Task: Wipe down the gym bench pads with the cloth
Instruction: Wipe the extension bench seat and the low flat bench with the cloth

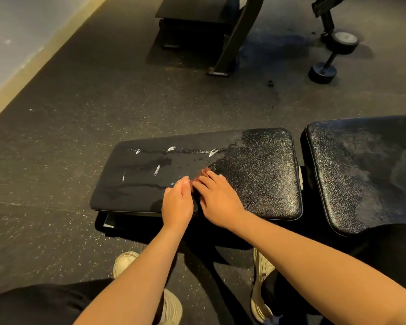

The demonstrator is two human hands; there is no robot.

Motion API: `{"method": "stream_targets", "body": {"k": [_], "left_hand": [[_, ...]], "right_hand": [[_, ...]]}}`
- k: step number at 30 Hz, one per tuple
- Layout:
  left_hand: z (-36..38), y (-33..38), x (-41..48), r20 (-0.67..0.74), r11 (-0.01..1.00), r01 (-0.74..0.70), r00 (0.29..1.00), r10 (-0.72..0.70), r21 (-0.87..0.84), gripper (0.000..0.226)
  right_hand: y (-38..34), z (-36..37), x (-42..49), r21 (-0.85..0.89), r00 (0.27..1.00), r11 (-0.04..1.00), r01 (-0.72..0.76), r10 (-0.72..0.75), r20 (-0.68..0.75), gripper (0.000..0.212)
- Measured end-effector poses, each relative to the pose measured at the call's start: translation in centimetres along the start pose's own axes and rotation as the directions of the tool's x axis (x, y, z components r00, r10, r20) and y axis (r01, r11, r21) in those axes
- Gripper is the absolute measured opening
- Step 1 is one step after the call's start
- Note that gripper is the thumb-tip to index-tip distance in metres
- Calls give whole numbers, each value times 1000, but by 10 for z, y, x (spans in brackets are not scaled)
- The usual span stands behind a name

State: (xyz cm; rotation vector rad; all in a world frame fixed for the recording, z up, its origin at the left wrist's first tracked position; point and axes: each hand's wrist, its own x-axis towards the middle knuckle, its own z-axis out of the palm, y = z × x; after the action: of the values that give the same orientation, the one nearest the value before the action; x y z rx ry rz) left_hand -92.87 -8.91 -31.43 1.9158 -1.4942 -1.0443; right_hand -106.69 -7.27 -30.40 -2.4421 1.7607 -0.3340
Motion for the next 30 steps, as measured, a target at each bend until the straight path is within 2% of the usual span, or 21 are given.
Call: {"method": "stream_targets", "body": {"k": [2, 4, 7, 9, 11, 13, 16, 18, 20, 22, 24, 26, 28, 30], "left_hand": [[2, -2, -5, -16, 999, 1, 1000, -2, -53, 43], [2, -1, -11, -31, 997, -14, 999, 12, -74, 42], [3, -3, -10, -12, 996, -2, 1000, 0, -88, 44], [4, -6, -9, 2, 994, 21, 1000, -21, -103, 45], [5, -7, -8, -3, 993, 32, 999, -33, -117, 45], [6, -8, -5, -9, 992, 36, 999, -38, -119, 46], [7, -7, -11, -7, 998, -24, 1000, 23, -55, 49], [7, -6, -17, 19, 998, -66, 998, 67, -21, 47], [7, -8, -19, 44, 998, -50, 998, 51, -32, 46], [7, -10, -18, 32, 998, -25, 999, 27, -66, 47], [8, -10, -17, 6, 996, -27, 1000, 28, -85, 49], [10, -7, -16, -11, 996, -21, 1000, 20, -89, 47], [9, -5, -17, -17, 996, -33, 999, 31, -77, 46], [9, -6, -18, 2, 997, -27, 1000, 27, -73, 45]], "right_hand": [[11, -5, 0, -35, 997, 996, 78, -77, 16, 40], [27, -14, 11, -92, 996, 993, 76, -72, 53, 38], [40, -22, 27, -94, 988, 984, -150, 154, 33, 41], [27, -19, 27, -96, 975, 971, -221, 223, 7, 38], [5, -11, 17, -26, 988, 988, -155, 155, -17, 32], [-7, -4, 2, 27, 1000, 999, -20, 21, -15, 36], [15, -11, 0, -97, 998, 993, 66, -64, 25, 37], [36, -21, 10, -141, 999, 990, -33, 37, 28, 37], [46, -28, 17, -114, 980, 973, -200, 200, -14, 39], [34, -23, 16, -119, 969, 961, -249, 246, -40, 33], [13, -13, 6, -79, 982, 979, -187, 185, -28, 29], [4, -6, -5, -27, 998, 998, -63, 63, -8, 31], [14, -9, -6, -68, 999, 997, 39, -39, -6, 33], [33, -14, 4, -134, 1000, 991, 0, 0, -1, 32]]}}
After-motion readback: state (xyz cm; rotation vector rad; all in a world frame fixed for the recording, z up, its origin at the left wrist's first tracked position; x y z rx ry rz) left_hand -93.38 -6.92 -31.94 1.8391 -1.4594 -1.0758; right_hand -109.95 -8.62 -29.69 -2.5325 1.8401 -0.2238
